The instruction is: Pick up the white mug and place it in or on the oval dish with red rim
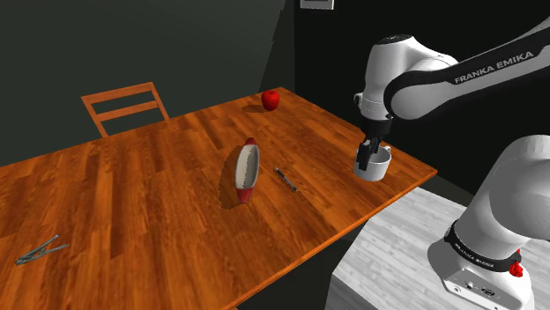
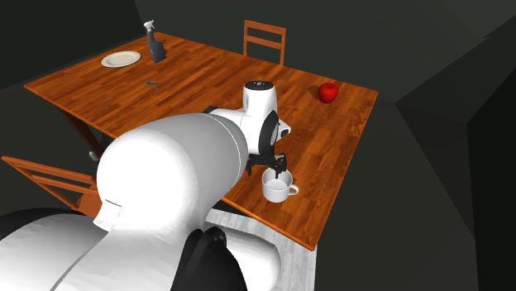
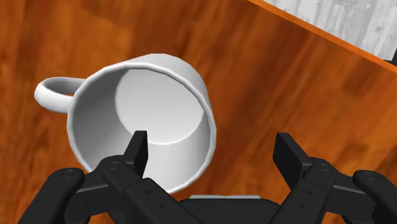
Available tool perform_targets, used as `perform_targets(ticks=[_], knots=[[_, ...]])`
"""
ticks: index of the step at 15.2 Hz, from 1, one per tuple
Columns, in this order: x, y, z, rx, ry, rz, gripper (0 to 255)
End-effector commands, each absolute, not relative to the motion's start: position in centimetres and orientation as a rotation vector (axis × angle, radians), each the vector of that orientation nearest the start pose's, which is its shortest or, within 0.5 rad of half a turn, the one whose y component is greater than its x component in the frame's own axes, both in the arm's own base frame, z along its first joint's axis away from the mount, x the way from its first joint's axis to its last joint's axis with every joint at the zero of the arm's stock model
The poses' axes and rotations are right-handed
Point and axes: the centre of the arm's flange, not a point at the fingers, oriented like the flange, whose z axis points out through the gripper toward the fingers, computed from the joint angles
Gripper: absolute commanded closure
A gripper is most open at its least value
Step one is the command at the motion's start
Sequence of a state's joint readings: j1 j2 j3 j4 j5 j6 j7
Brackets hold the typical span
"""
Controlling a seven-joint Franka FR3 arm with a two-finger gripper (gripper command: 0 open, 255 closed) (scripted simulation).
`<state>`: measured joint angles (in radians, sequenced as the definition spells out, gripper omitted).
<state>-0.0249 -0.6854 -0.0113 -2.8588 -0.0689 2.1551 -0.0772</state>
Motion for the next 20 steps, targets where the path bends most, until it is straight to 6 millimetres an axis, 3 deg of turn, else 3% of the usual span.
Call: perform_targets(ticks=[1,4,12,13,20], knots=[[31.2,-1.4,36.0,-3.188,-0.131,0.032,0],[31.1,-1.5,34.7,-3.188,-0.131,0.032,0],[31.1,-1.5,34.7,-3.188,-0.131,0.033,0],[31.1,-1.5,34.7,-3.188,-0.131,0.033,255],[31.1,-1.5,34.7,-3.188,-0.131,0.033,255]])
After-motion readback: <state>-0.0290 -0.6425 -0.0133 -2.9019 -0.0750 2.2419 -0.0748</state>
